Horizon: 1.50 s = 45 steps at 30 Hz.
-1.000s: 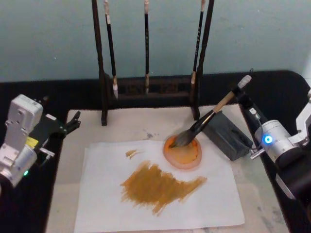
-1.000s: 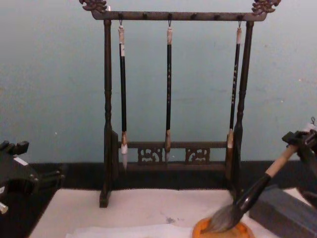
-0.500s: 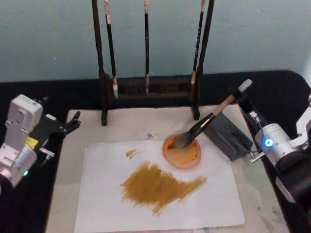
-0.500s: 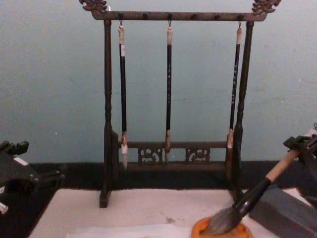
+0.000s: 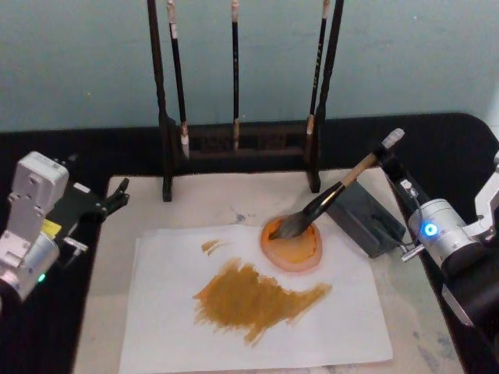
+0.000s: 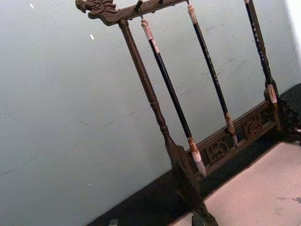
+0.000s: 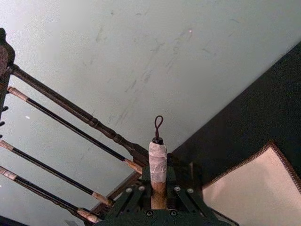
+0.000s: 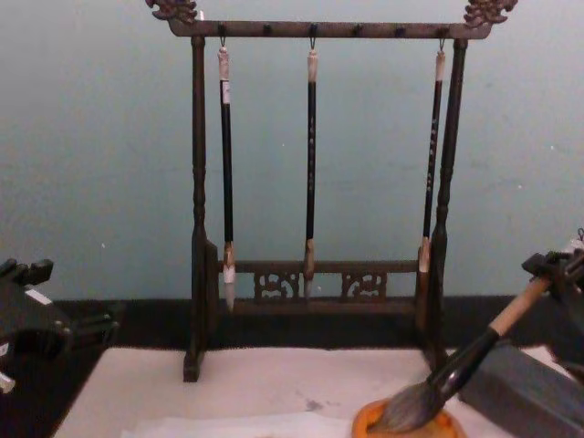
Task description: Pick up the brush from the inkstone, write on the paper, then place the brush back to its original position.
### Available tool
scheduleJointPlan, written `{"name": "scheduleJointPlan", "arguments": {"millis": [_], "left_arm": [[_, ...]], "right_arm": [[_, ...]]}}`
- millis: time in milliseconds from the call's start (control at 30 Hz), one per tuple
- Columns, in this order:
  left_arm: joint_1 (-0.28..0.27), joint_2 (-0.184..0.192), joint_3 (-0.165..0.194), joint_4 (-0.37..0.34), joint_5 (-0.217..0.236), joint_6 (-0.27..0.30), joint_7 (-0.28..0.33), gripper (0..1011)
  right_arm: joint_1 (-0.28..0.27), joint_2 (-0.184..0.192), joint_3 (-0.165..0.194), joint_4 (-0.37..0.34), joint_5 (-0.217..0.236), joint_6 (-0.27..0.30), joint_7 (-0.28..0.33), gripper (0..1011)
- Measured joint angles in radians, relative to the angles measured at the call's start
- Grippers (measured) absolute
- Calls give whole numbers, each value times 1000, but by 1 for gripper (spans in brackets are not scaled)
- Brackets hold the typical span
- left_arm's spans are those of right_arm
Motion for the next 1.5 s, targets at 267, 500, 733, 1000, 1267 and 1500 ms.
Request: {"name": "scheduleJointPlan", "arguments": {"millis": [267,500,733,1000,1267,1500], "left_arm": [[0,0,0,0,0,0,0,1010],[0,0,0,0,0,0,0,1010],[0,0,0,0,0,0,0,1010],[0,0,0,0,0,0,0,1010],[0,0,0,0,0,0,0,1010],[0,0,0,0,0,0,0,1010]], "right_arm": [[0,-1,1,1,0,1,1,367],[0,-1,2,1,-1,1,2,567],[0,-1,3,2,-1,2,3,802],[0,-1,3,2,-2,2,3,998],[2,4,-3,5,11,4,8,1000],[1,10,-8,11,30,5,5,1000]]}}
